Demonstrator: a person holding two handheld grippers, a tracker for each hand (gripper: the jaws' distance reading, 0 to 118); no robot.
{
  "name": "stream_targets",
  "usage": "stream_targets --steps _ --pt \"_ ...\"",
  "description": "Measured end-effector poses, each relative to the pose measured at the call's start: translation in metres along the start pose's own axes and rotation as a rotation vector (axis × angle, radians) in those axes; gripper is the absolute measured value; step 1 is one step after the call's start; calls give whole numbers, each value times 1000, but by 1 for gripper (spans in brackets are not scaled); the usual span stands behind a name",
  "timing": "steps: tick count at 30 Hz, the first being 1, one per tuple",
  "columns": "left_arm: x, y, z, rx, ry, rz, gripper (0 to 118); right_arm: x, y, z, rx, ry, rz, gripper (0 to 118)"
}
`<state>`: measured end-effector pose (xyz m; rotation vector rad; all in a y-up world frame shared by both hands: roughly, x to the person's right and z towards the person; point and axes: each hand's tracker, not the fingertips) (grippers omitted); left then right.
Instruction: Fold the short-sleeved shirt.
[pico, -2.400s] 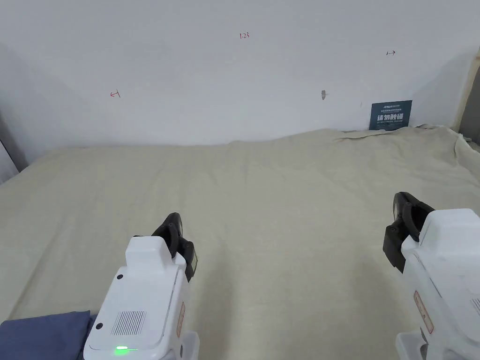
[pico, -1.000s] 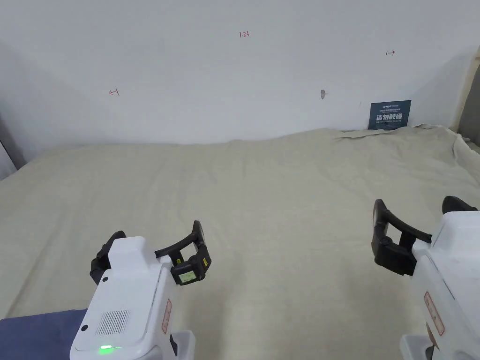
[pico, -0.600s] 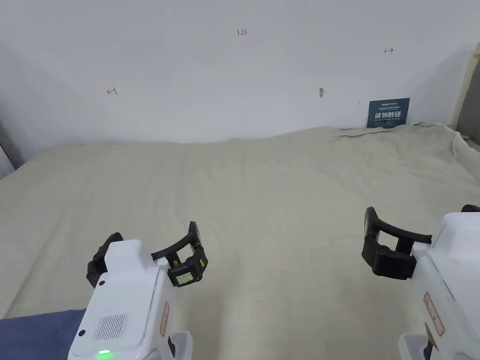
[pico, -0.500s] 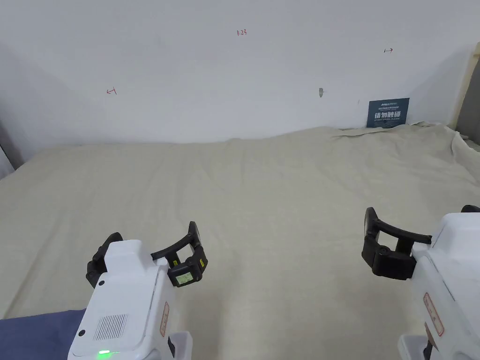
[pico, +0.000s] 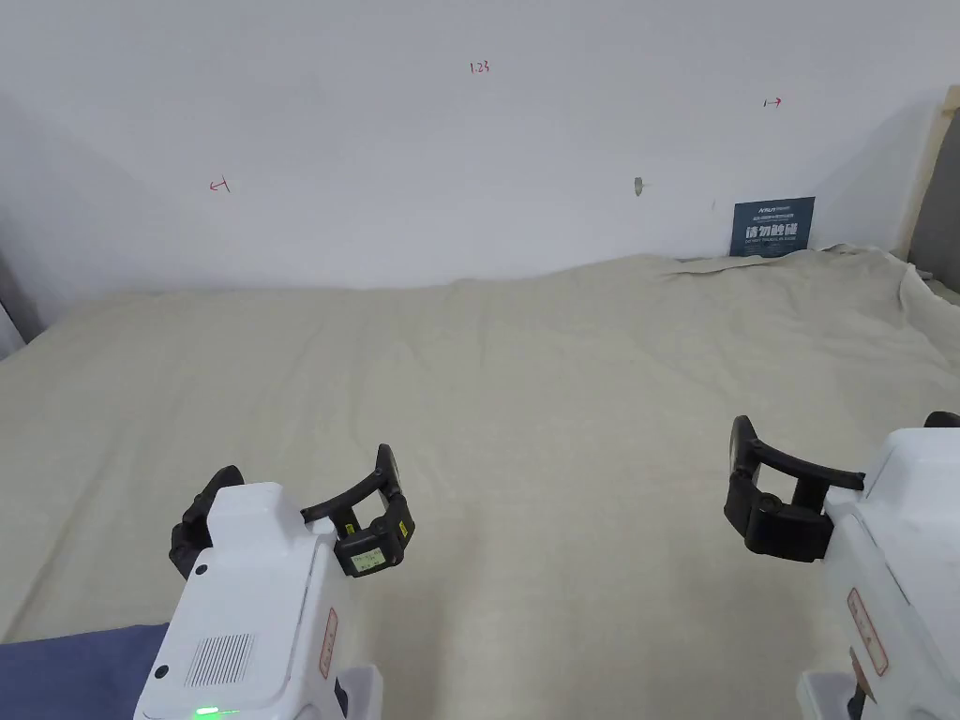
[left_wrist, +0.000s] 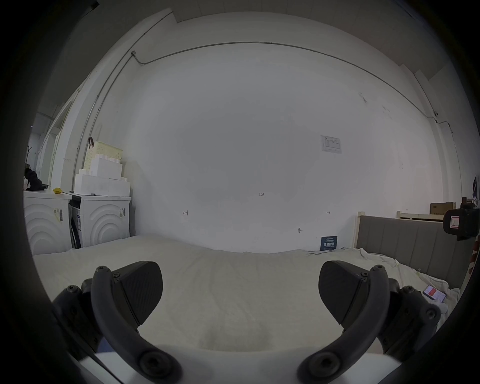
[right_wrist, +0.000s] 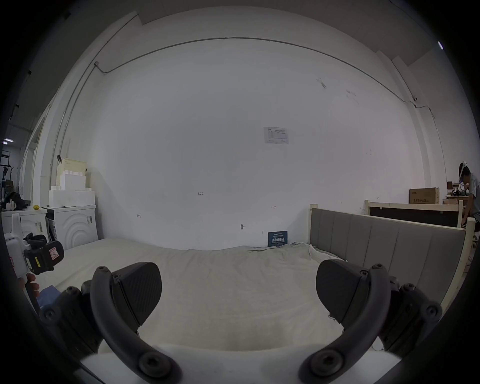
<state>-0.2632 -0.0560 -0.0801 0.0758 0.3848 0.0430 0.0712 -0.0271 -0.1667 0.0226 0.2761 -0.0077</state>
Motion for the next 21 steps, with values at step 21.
stream_targets --steps 21 --pt "-2 2 2 -1 1 1 118 -2 2 1 9 -5 7 117"
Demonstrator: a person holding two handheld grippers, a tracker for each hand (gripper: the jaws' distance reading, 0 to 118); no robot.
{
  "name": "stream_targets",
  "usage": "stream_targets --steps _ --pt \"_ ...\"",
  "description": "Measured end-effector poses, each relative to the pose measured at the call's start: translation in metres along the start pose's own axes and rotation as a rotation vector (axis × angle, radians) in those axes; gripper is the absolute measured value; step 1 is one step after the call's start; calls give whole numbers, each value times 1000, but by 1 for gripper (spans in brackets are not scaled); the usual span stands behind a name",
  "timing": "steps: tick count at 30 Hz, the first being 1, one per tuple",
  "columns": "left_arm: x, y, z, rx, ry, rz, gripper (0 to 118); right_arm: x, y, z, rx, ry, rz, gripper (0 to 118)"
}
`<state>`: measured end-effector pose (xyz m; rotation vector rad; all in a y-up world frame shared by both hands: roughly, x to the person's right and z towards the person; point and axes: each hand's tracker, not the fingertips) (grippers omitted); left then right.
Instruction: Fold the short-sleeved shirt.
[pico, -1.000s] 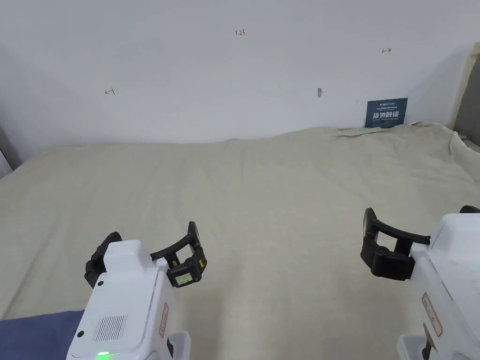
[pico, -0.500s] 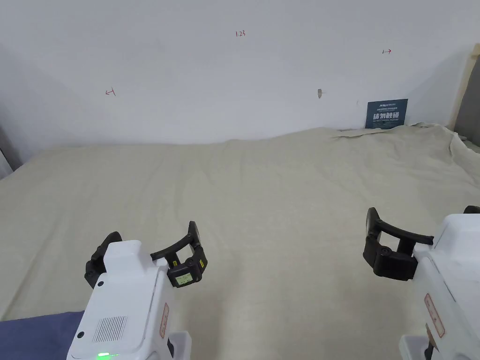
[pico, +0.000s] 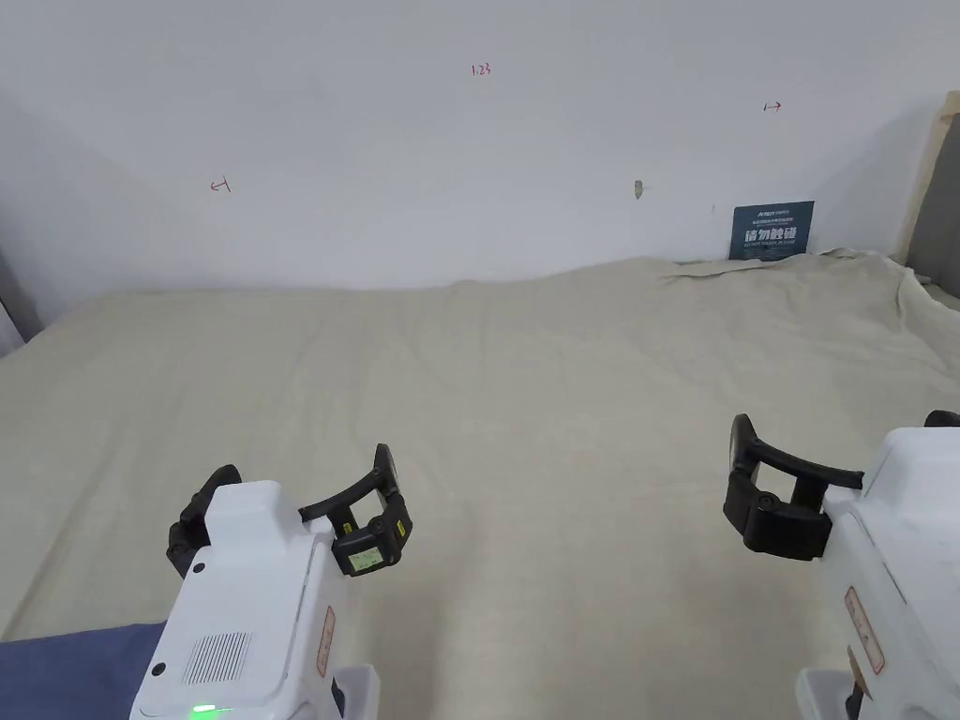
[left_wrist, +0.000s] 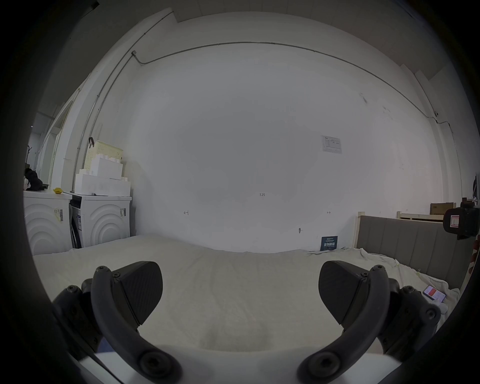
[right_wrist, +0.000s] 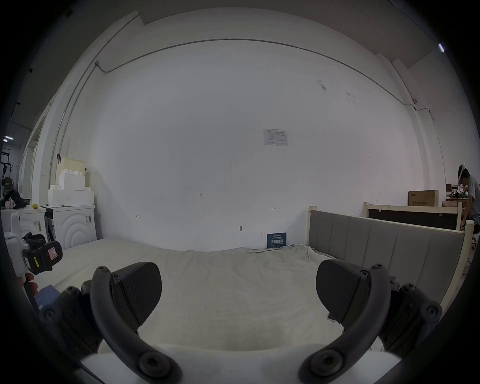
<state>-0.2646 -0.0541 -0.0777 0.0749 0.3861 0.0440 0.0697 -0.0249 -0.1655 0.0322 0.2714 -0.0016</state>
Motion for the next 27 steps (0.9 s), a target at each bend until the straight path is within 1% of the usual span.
stream_targets --steps 27 --pt "-1 -1 0 -3 8 -17 118 0 -1 -1 1 8 0 117"
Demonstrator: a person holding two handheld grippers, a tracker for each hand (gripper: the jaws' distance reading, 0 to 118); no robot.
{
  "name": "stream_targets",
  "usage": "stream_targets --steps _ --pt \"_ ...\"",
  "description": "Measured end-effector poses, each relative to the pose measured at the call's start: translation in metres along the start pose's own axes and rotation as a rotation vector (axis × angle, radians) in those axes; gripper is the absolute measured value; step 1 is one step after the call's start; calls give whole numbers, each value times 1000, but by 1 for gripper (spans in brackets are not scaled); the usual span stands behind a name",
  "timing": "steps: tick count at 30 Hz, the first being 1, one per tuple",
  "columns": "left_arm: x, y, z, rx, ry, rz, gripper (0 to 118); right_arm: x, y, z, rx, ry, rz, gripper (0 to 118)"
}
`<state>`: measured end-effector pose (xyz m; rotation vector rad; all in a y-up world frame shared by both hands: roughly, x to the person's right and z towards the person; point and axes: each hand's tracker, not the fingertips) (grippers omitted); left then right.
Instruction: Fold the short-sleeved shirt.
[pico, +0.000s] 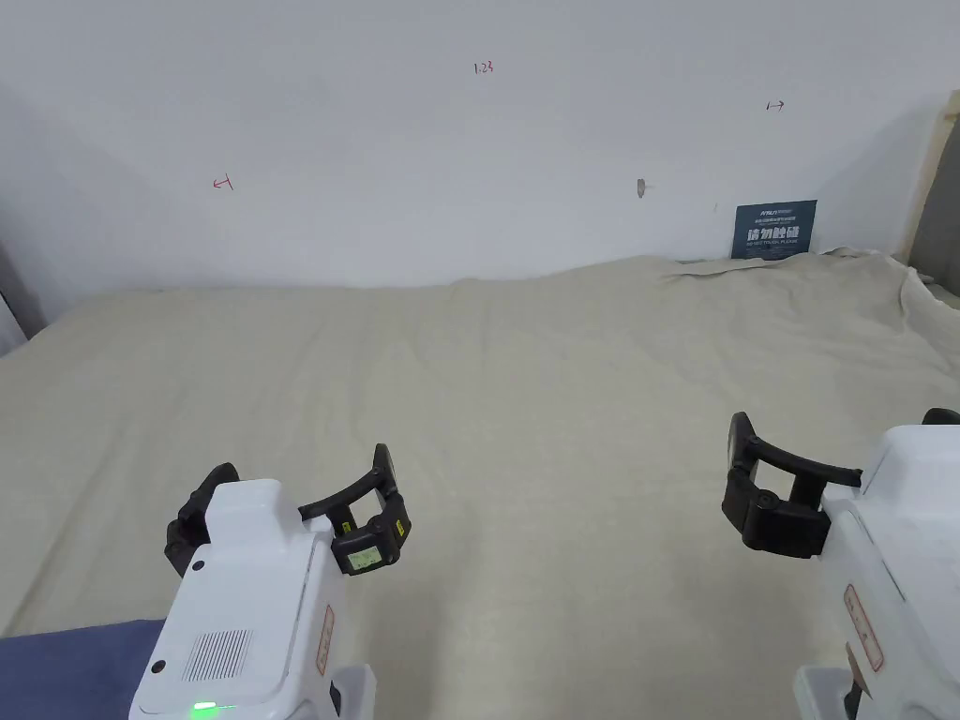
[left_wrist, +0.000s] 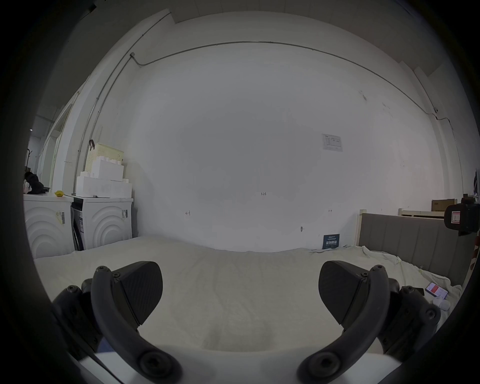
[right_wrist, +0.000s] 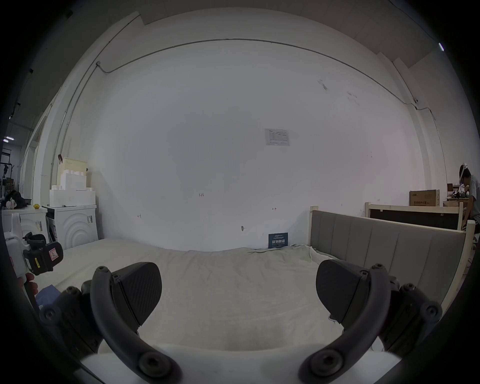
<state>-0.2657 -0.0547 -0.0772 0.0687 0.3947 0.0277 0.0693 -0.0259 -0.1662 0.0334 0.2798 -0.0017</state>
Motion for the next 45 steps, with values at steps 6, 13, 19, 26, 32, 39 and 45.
stream_targets --steps 6,13,19,26,32,39,45 --pt "1 0 0 2 -3 -2 118 1 1 1 4 -2 -5 117" --pt "1 1 0 3 -4 -6 118 1 2 2 5 -6 -4 117" --pt "1 0 0 -1 -2 -7 118 0 2 2 9 -8 2 117" --pt "1 -1 0 0 -1 -13 118 0 3 4 10 -8 2 117" --pt "1 0 1 0 -3 -11 118 -1 8 6 -2 -7 -5 117" --pt "0 1 2 2 -3 -18 118 -3 22 4 -128 -74 -183 117" --pt "-2 5 1 6 -2 -8 118 -1 39 -3 -336 -165 -233 117"
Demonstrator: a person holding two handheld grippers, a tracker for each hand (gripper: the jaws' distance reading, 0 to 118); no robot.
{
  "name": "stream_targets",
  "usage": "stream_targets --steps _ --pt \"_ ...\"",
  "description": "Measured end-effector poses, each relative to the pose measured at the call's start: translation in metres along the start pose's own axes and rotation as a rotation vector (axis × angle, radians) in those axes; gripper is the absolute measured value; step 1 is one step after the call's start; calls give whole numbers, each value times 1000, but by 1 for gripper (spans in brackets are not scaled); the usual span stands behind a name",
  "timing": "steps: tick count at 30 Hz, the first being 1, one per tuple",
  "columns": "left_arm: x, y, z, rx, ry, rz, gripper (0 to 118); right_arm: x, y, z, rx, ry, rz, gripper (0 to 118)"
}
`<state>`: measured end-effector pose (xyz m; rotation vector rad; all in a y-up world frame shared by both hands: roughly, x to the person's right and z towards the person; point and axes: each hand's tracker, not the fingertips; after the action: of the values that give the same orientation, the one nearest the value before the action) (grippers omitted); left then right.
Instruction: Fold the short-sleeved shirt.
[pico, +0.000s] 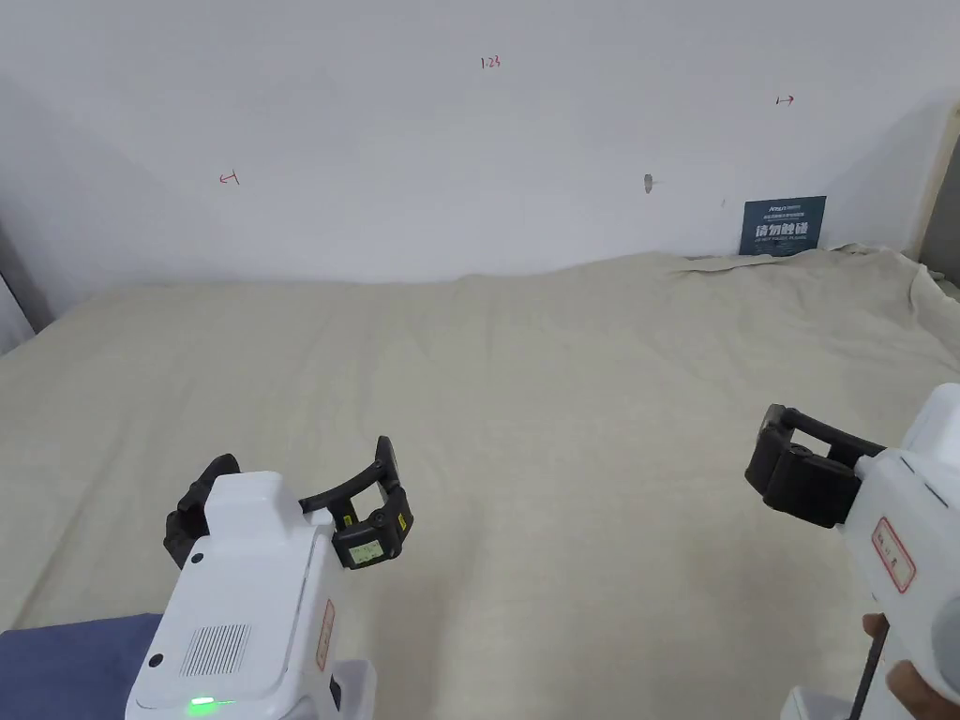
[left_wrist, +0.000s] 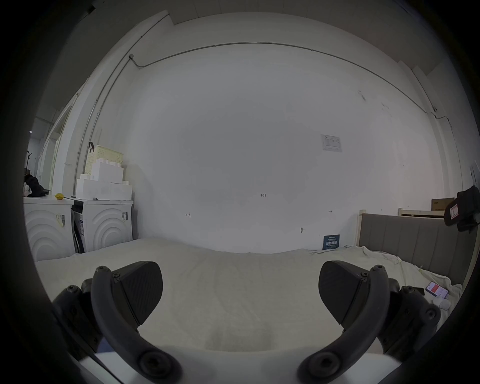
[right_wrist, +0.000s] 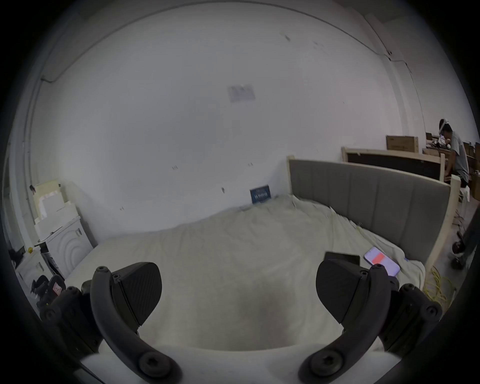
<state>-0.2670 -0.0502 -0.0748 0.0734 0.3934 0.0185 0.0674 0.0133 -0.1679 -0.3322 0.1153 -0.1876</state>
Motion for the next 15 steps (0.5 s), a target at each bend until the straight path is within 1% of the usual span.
stream_targets --steps 3,7,10,12,13,15 --pt "0 1 0 6 -2 1 118 2 6 0 -68 -9 -53 117" --pt "1 3 -1 9 -2 4 118 1 7 2 -67 -49 -55 117" --pt "1 3 -2 8 -3 11 118 -5 6 3 -57 -99 -6 117" --pt "1 3 -2 7 -2 12 118 -10 4 2 -40 -145 49 117" --pt "2 3 -3 8 -2 13 118 -13 1 3 -19 -156 80 117" --pt "2 3 -3 8 -3 14 118 -16 -3 3 -7 -143 104 117"
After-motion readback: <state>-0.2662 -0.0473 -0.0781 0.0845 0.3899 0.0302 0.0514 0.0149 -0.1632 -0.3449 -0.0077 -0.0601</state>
